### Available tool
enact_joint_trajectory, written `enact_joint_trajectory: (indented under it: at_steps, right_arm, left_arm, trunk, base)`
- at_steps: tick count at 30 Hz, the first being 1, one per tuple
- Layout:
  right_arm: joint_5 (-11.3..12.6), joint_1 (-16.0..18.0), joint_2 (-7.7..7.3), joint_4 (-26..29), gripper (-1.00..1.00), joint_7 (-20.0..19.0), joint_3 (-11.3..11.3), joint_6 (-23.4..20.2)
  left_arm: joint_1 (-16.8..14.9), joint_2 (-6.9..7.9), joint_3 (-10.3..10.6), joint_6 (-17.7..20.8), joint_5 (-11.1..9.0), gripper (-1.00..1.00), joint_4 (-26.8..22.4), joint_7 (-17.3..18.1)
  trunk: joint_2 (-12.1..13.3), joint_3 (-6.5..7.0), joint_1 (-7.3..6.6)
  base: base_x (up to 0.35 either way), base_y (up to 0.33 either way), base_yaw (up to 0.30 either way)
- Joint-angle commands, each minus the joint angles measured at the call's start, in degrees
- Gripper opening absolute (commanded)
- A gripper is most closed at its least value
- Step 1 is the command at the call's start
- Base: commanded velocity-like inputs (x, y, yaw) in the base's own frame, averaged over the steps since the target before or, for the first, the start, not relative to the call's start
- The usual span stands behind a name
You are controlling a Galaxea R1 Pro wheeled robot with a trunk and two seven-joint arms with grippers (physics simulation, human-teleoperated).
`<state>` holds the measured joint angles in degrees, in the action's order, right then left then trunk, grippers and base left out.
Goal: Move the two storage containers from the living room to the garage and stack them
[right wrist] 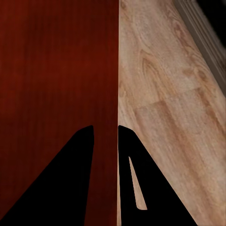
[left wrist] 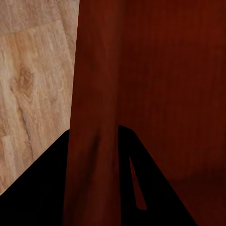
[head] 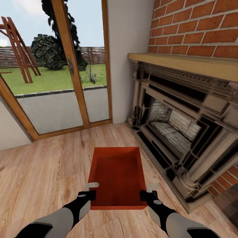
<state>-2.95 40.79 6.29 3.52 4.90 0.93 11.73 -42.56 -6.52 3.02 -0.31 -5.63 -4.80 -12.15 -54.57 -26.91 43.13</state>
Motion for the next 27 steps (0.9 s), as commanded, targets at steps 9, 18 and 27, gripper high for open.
enact_joint_trajectory:
  at_steps: [9,18,27]
  right_arm:
    - [-1.01,0.08,0.04,0.4,-1.0,-0.68,2.58,4.62]
    - [-1.01,0.08,0.04,0.42,-1.0,-0.69,2.59,4.62]
    - [-1.01,0.08,0.04,0.41,-1.0,-0.69,2.59,4.58]
  left_arm:
    - [0.02,0.68,-0.03,-0.05,-0.69,-1.0,0.15,-1.21]
    - [0.02,0.63,-0.03,-0.05,-0.77,-1.0,0.18,-1.21]
    - [0.02,0.63,-0.03,-0.05,-0.81,-1.0,0.88,-1.11]
  trunk:
    - [-0.04,0.78,0.0]
    - [-0.04,1.61,0.0]
    - [-0.04,2.45,0.0]
  base:
    - [0.0,0.0,0.0]
    - [0.0,0.0,0.0]
    - [0.0,0.0,0.0]
